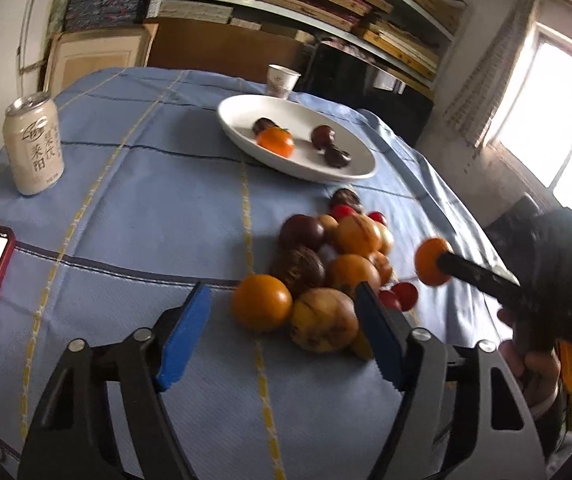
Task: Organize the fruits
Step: 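Grasp the large orange with the right gripper and lift it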
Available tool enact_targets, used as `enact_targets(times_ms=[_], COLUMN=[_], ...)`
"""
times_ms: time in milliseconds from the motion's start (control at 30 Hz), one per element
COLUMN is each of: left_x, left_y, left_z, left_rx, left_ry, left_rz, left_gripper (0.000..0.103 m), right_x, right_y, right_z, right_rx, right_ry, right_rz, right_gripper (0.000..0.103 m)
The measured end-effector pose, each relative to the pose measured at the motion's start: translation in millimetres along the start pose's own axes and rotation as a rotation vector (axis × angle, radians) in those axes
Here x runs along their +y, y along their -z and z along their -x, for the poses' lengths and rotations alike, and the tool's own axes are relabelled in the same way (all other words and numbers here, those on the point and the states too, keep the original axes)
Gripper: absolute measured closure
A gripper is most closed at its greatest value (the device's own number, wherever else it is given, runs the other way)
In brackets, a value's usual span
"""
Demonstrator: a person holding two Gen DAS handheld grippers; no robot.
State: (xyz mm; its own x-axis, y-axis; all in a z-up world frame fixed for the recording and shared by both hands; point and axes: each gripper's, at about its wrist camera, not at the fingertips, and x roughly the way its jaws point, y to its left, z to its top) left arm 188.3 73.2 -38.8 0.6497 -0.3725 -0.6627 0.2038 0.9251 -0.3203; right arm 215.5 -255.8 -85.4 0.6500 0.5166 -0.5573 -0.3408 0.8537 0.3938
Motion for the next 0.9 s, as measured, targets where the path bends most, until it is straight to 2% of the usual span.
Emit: enact_targets(times_ms=[67, 233, 433, 667, 800, 900], left_x=[7.1, 21.7, 21.3, 25.1, 14.2, 6.6], left_y=[-2.0, -5.3, -7.0, -6.9, -6.6, -4.4], left_z=[-5.0, -17.7, -40.1, -50.8, -53.5, -53.6], left_rx=[0.013, 0.045, 0.118, 0.139, 0.148, 0.163], left_ry=[-0.012, -0.018, -0.012, 0.016, -0.031, -0.053], left_rz=[0.032, 0.105, 0.105, 0.136, 0.081, 0.037], left_gripper=[0.042, 0.047, 0.051, 0.052, 0.052, 0.052], right_x=[-2.8, -4.0, -5.1, -7.5, -9.8, -8.9], right_y=[-0.3, 0.3, 1.5, 1.2, 2.0, 4.3], right_z=[0.6, 1.0, 0.0, -1.4, -5.5, -14.4], right_rx=[-0.002, -0.004, 0.000, 0.006, 0.042, 0.100], right_ry=[-0.008, -0.016, -0.022, -0.022, -0.013, 0.051], right_rz=[-0.012, -0.018, -0.025, -0.035, -0.037, -0.022], right_gripper=[0.056, 0.056, 0.056, 0.058, 0.060, 0.058])
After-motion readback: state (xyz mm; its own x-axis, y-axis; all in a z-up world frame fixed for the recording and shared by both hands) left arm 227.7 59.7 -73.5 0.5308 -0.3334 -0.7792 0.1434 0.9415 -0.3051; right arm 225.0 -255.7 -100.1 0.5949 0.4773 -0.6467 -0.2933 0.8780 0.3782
